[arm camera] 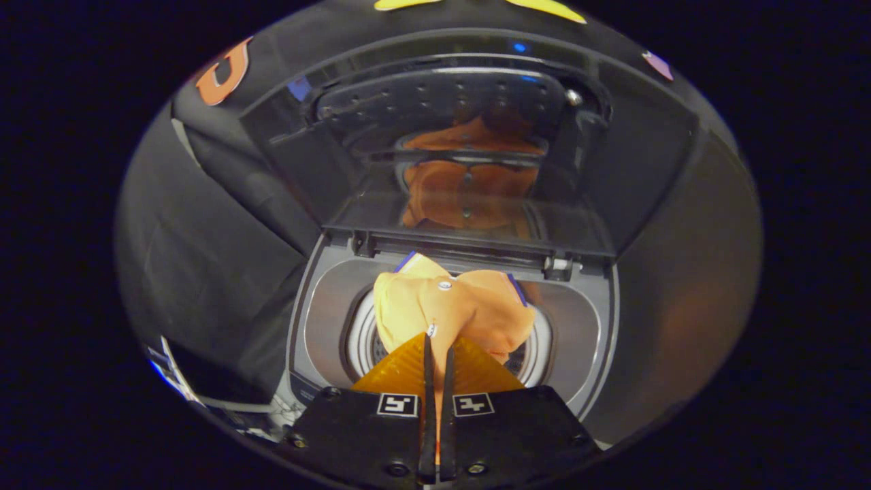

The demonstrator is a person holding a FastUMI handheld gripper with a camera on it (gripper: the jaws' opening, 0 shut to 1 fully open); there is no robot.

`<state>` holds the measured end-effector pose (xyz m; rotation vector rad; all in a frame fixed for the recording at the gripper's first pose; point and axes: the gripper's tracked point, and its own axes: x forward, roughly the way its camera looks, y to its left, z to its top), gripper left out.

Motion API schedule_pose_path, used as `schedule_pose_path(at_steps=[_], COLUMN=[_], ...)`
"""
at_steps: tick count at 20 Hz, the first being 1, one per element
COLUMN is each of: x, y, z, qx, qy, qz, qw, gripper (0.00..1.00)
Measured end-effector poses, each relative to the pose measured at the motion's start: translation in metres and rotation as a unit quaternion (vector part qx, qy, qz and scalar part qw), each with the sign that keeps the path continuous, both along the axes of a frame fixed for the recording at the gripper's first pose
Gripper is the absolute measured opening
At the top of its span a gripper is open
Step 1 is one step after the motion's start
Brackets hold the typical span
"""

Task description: Put the clothes into the washing machine and then close the washing machine lid.

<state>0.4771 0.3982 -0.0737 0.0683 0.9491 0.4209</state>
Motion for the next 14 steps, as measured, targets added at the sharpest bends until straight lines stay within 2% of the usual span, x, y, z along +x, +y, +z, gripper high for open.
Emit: schedule_pose_path(at_steps=[6, 14], x=[-0.005, -0.009], y=[-0.003, -0.002], z=[-0.035, -0.048], qx=[0.019, 0.003], qy=[0.055, 0.078], qz=[-0.044, -0.059], qw=[0.997, 0.995], gripper=[0.06, 0.06])
